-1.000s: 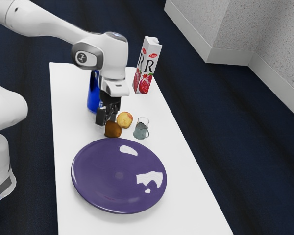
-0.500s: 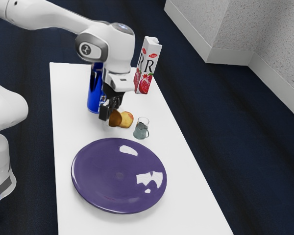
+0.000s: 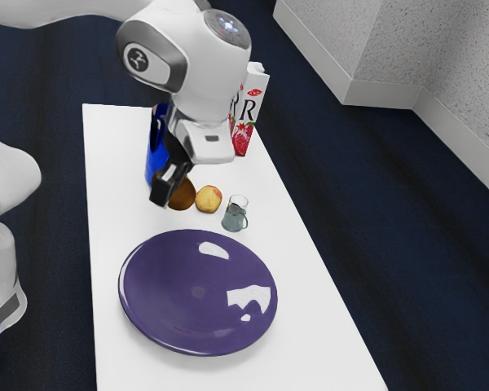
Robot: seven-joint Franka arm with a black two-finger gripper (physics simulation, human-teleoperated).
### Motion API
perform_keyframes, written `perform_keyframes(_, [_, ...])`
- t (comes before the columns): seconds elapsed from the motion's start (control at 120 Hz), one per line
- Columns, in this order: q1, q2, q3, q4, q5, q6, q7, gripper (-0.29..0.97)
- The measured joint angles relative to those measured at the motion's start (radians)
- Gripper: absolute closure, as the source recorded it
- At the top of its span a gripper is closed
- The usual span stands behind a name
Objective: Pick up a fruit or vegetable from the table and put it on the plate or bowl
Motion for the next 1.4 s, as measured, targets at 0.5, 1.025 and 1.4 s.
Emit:
perform_keyframes(0.5, [-0.306, -0.180, 0.255, -0.214, 0.140, 0.329, -0.128, 0.36])
perform_keyframes(1.025, [-0.519, -0.302, 0.441, -0.420, 0.224, 0.466, -0.194, 0.36])
perform_keyframes(1.4, [-0.266, 0.105, 0.417, 0.167, 0.206, 0.275, -0.210, 0.04])
